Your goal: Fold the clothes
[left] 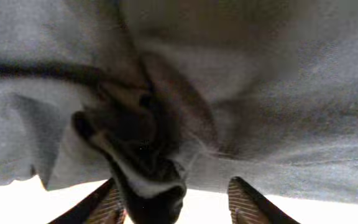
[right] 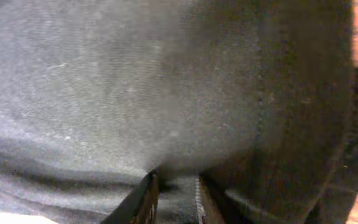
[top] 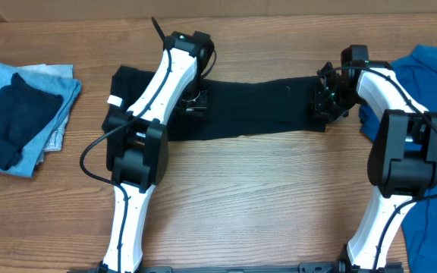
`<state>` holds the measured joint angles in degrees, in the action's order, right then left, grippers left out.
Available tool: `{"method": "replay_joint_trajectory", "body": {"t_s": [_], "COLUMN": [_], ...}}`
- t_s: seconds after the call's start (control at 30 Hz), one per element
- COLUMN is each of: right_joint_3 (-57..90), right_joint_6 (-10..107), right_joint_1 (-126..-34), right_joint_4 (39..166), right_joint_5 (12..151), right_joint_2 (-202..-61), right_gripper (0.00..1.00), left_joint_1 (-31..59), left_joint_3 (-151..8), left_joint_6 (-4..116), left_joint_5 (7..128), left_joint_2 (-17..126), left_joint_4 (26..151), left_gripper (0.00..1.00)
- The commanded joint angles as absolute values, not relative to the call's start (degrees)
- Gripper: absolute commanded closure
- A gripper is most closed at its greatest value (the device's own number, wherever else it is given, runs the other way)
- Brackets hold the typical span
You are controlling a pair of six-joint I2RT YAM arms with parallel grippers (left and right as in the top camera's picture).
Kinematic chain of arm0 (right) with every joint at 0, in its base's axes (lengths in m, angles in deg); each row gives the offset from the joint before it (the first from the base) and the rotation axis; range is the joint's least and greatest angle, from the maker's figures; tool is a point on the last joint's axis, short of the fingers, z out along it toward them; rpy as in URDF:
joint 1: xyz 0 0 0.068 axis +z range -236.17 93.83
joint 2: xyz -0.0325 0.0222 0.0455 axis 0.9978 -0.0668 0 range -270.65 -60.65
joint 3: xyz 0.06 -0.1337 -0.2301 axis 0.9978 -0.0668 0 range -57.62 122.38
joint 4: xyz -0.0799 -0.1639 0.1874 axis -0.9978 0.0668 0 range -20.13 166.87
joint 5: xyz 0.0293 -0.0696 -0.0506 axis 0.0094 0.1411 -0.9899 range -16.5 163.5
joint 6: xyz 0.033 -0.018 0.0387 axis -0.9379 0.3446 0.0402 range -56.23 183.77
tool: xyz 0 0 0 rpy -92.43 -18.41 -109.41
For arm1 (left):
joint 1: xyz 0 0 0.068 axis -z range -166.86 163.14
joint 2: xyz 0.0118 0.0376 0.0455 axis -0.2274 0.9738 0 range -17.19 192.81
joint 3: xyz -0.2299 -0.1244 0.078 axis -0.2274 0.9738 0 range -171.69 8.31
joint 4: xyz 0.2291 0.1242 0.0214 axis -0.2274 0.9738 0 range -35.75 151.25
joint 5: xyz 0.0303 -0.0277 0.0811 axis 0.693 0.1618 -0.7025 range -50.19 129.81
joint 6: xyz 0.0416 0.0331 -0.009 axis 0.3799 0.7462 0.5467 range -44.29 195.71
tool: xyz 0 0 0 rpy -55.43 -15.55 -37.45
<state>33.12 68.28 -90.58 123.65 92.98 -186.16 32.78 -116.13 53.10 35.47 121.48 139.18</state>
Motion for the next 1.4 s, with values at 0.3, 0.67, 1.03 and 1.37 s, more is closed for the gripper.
{"method": "replay_joint_trajectory", "body": {"t_s": [0.3,0.67,1.03,1.37], "right_joint_3": [31.79,31.79,31.79,31.79], "right_joint_6": [68.04,68.04,68.04,68.24], "right_joint_1": [-91.08,-91.08,-91.08,-91.08], "right_joint_4": [123.93,123.71,123.69,123.67], "right_joint_5": [88.57,88.57,88.55,88.50], "right_joint_2": [-187.95,-187.95,-187.95,-187.95], "right_gripper": [0.71,0.70,0.70,0.70], "left_joint_1": [30.05,23.19,17.53,12.50], "left_joint_3": [-119.98,-115.72,-112.96,-113.68], "left_joint_6": [55.83,46.41,45.47,46.85], "left_joint_5": [33.83,33.68,31.69,28.70], "left_joint_2": [121.30,121.32,121.32,121.32], "left_joint_4": [141.80,132.12,134.54,136.38], "left_gripper": [0.39,0.28,0.96,0.66]}}
